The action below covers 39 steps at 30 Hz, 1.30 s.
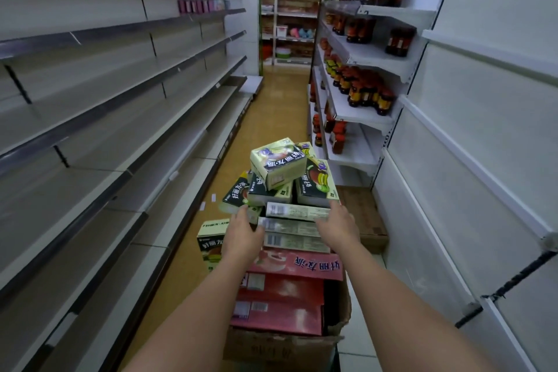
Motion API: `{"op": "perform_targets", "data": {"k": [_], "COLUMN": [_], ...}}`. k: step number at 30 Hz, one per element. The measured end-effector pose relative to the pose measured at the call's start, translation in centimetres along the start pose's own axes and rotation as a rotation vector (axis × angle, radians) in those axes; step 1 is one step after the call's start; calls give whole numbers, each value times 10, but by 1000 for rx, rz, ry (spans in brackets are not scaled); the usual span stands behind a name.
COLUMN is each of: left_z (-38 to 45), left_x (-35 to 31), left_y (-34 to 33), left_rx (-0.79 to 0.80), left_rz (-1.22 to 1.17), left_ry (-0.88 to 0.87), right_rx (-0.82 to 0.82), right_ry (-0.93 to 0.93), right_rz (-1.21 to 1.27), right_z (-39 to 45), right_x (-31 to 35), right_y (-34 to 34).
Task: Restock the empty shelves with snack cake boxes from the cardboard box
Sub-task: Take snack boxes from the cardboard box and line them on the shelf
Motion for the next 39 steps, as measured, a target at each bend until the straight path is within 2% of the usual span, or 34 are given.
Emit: {"op": "perform_targets", "data": {"k": [4, 8, 16, 32, 39], "left_z": [33, 46, 54, 22, 6], "left_x": [2, 4, -2, -16, -34], "left_y": [0, -21, -43, -41, -38], "left_rx": [28, 126, 191, -8, -11], "left_rz": [14, 68, 102, 87, 62], "left_ry": [-2, 6, -43, -6, -33], "right_rx": [24, -3, 35, -121, -86], "right_ry": [-34, -56, -12, 196, 200], "right_rz": [-68, -228, -286, -26, 47], "right_z": [17, 26, 33, 18, 11], "right_x": [11, 13, 15, 2, -3], "right_y": [-12, -17, -27, -3, 17]}}
Point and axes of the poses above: each hand's wrist, its own z-axis towards the middle knuckle, its own y-axis out of the back of the hand, x = y × z, the point moved 8 cm from there along z, towards the middle knuckle
